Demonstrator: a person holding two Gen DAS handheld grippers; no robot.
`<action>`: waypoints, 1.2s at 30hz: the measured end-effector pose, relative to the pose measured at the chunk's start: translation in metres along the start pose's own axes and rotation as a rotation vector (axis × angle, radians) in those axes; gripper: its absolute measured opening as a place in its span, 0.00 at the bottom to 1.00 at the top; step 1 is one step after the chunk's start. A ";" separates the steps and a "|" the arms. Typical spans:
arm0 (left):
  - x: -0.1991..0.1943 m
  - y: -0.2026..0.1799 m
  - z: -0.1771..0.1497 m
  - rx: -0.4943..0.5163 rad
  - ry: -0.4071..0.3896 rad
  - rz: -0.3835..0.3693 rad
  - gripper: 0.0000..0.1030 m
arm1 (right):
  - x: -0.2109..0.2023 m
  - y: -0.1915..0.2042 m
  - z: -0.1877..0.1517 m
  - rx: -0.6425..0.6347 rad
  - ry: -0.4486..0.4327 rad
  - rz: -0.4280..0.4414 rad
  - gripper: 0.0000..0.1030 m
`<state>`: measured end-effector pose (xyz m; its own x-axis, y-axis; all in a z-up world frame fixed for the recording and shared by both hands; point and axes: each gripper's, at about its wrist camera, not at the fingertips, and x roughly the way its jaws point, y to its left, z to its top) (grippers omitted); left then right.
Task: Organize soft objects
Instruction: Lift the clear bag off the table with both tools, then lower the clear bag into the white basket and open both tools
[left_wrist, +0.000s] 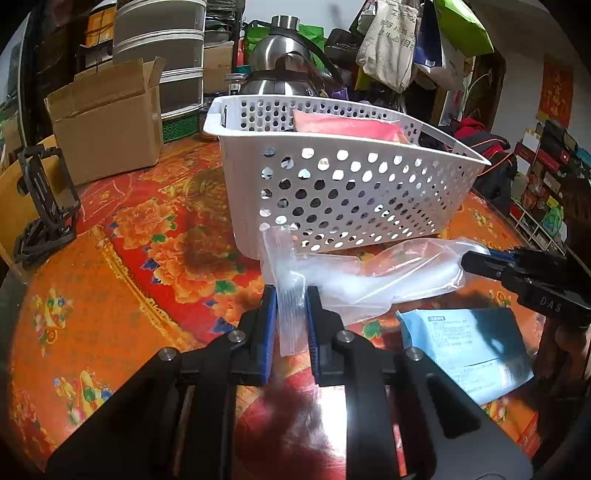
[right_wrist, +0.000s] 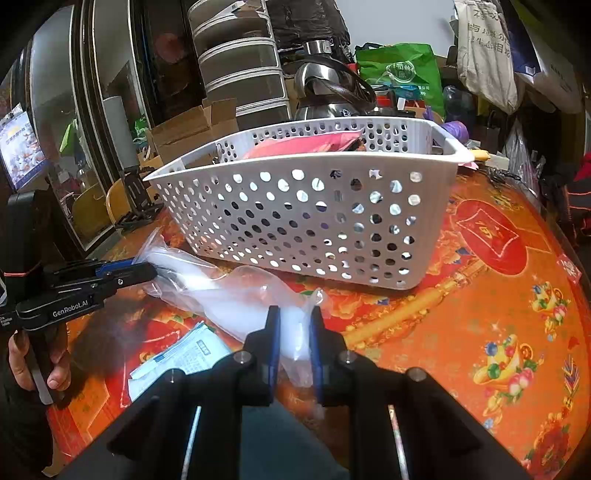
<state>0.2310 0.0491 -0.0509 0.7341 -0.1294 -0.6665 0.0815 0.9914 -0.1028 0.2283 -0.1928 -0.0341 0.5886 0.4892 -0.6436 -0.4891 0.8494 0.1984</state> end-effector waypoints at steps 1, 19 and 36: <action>-0.002 -0.001 0.000 0.005 -0.008 -0.001 0.13 | 0.000 0.000 0.000 -0.001 -0.001 0.001 0.13; -0.118 -0.013 0.051 -0.022 -0.226 -0.076 0.13 | -0.109 0.058 0.035 -0.133 -0.240 -0.072 0.12; -0.012 -0.021 0.231 -0.057 -0.101 0.007 0.13 | -0.057 -0.030 0.181 0.014 -0.184 -0.134 0.12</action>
<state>0.3765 0.0346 0.1301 0.7991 -0.1168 -0.5897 0.0396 0.9890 -0.1423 0.3257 -0.2109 0.1303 0.7558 0.3986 -0.5195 -0.3906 0.9112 0.1309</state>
